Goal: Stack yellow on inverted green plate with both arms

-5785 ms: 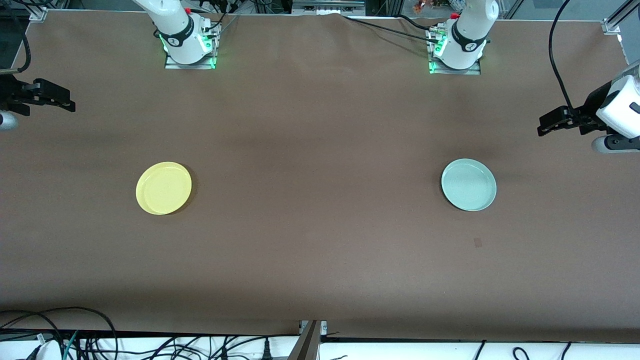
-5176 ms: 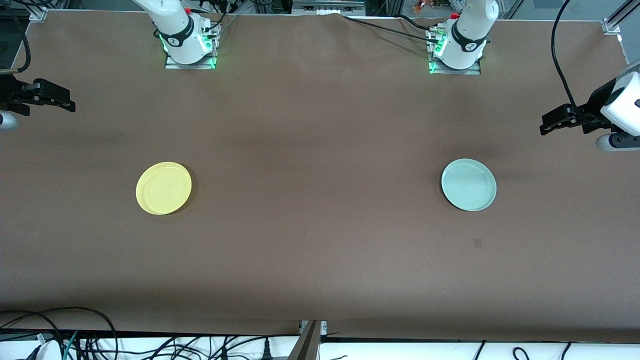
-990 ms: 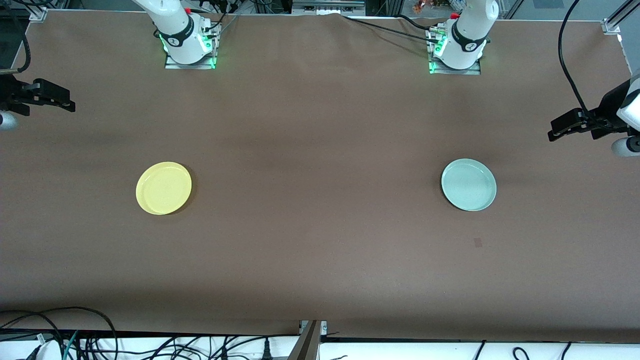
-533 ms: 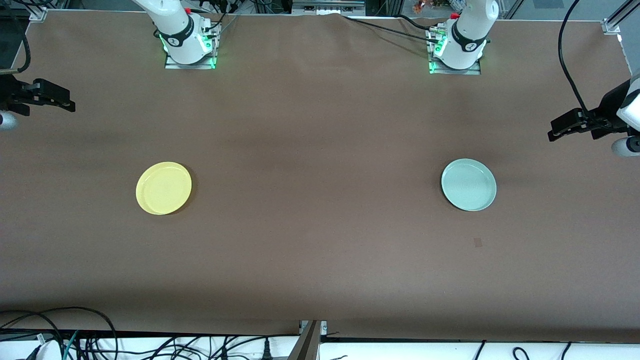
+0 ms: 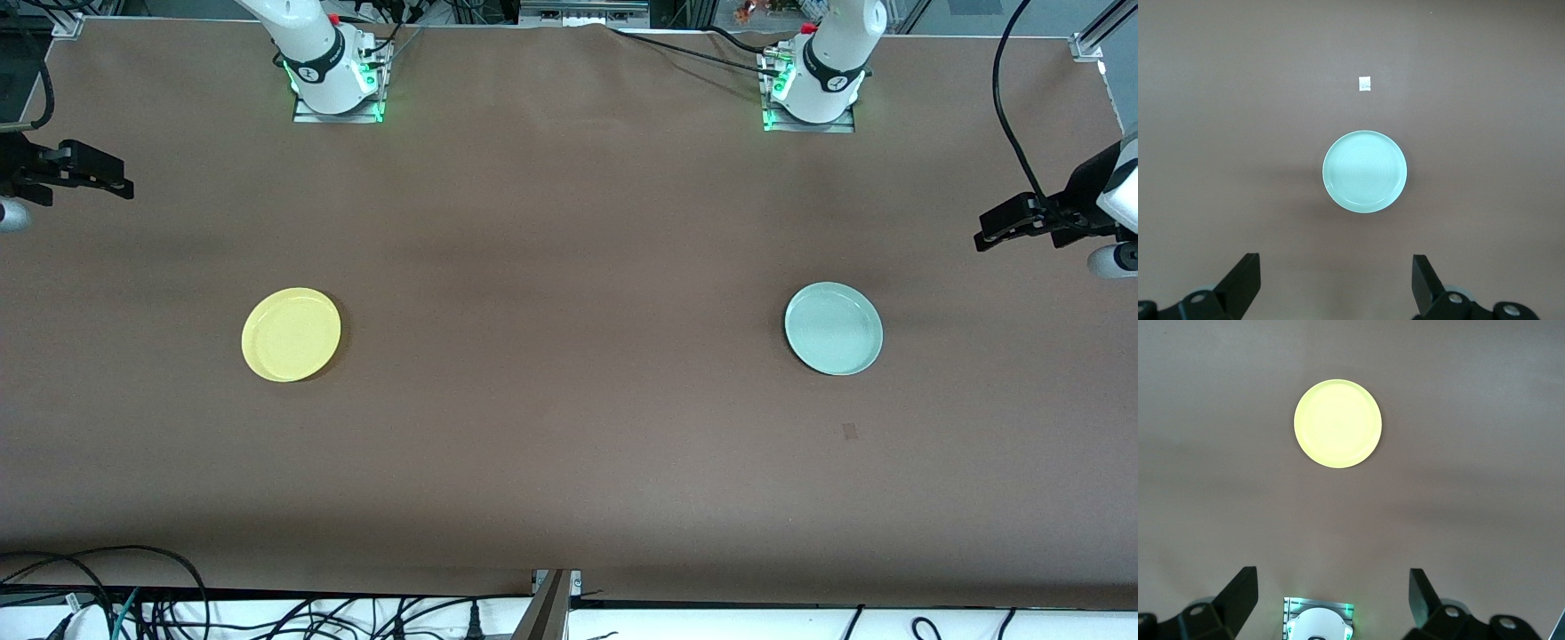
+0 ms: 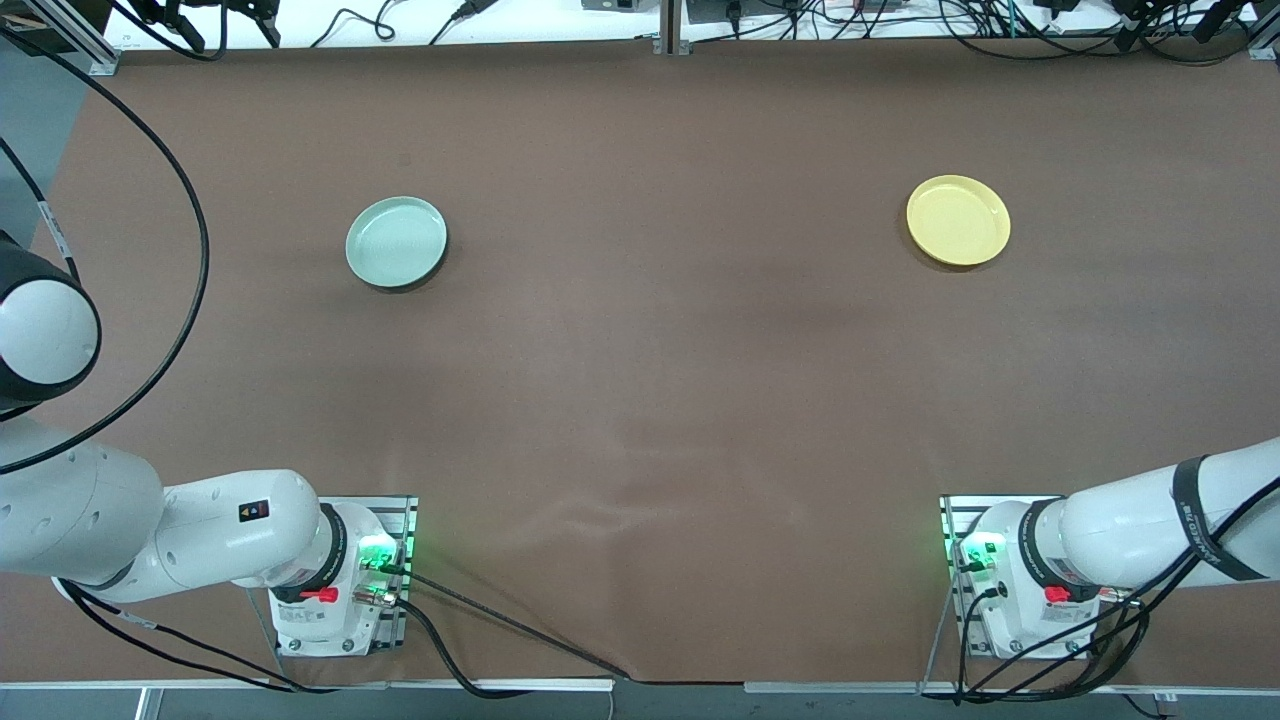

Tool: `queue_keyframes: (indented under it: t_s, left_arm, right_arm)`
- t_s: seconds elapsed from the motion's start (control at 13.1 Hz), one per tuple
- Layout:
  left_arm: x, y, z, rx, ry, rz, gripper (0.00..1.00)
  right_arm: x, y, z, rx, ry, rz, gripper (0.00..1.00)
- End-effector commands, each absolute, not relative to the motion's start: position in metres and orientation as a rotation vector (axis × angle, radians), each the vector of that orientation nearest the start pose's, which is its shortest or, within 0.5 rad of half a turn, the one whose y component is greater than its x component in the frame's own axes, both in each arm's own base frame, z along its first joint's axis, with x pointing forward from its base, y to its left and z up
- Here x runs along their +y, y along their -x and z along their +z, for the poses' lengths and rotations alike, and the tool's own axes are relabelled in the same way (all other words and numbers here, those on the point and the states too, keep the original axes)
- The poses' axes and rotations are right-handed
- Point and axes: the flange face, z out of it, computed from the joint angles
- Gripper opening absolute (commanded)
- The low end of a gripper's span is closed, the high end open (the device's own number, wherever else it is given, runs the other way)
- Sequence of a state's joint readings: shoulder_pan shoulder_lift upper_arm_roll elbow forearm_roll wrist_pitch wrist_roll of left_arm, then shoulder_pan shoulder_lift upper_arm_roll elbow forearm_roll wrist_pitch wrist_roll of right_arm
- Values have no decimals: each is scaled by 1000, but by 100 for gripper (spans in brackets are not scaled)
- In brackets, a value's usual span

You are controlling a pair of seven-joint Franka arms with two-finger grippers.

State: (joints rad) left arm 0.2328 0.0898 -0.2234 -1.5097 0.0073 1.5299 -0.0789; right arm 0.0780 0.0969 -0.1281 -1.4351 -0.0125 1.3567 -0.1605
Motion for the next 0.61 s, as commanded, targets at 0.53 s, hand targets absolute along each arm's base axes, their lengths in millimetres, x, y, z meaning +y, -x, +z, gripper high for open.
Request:
queue_keyframes:
  t_s: [0.53]
  left_arm:
    - [14,-587,587,-131,3137,158,100]
  right_arm:
    - [-29,-563,620,-152,3123,267,100]
